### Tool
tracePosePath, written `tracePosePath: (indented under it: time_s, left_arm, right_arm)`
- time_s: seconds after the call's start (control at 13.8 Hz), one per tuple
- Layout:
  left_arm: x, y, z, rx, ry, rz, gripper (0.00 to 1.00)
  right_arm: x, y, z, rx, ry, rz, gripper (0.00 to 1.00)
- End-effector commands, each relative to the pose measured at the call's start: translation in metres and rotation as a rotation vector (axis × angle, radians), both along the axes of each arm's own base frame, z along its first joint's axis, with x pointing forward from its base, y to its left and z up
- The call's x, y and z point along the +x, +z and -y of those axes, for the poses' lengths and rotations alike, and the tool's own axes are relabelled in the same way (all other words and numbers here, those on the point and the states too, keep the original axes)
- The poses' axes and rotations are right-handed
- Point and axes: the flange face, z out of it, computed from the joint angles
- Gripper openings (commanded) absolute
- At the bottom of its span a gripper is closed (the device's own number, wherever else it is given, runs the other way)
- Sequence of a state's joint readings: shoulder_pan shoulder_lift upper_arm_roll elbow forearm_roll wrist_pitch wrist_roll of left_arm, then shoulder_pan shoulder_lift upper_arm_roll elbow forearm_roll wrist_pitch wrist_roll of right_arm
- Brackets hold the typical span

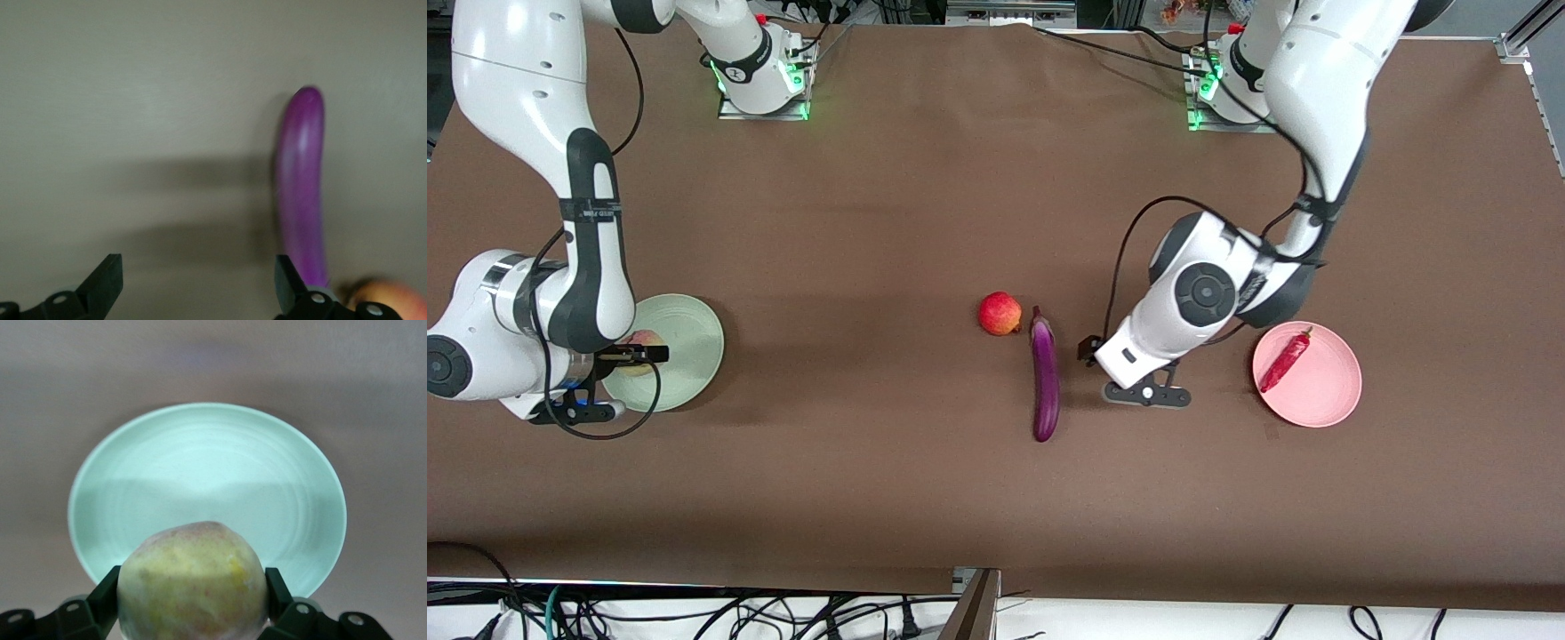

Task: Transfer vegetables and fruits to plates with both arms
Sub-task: 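Release the chili on the pink plate while the right gripper releases the peach, then grasp the purple eggplant with the left gripper while the right gripper returns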

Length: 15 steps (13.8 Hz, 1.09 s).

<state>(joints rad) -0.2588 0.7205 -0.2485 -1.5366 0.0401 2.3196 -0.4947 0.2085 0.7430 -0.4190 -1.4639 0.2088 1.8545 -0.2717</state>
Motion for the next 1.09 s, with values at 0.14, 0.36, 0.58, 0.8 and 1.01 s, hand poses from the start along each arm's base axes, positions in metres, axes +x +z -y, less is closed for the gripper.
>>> tracePosePath:
  time_s: [0.14, 0.36, 0.58, 0.8, 1.01]
  left_arm:
    - [-0.002, -0.044, 0.042, -0.085, 0.125, 0.05, 1.0]
    - [-0.01, -0.057, 0.056, -0.094, 0.107, 0.057, 1.0]
    - [-0.017, -0.065, 0.068, -0.108, 0.094, 0.074, 1.0]
    - [-0.018, -0.065, 0.069, -0.106, 0.087, 0.082, 0.31]
    - [-0.016, -0.064, 0.065, -0.1, 0.084, 0.086, 0.07]
  right_arm:
    - [-0.003, -0.031, 0.019, 0.003, -0.029, -0.003, 0.32]
    - [-0.004, -0.034, 0.02, 0.003, -0.033, -0.008, 0.47]
    - [0.001, -0.018, 0.009, 0.012, -0.02, 0.001, 1.0]
    - [0.01, 0.024, -0.055, 0.033, 0.064, -0.009, 1.0]
    - [0.009, 0.049, -0.128, 0.027, 0.093, 0.011, 1.0]
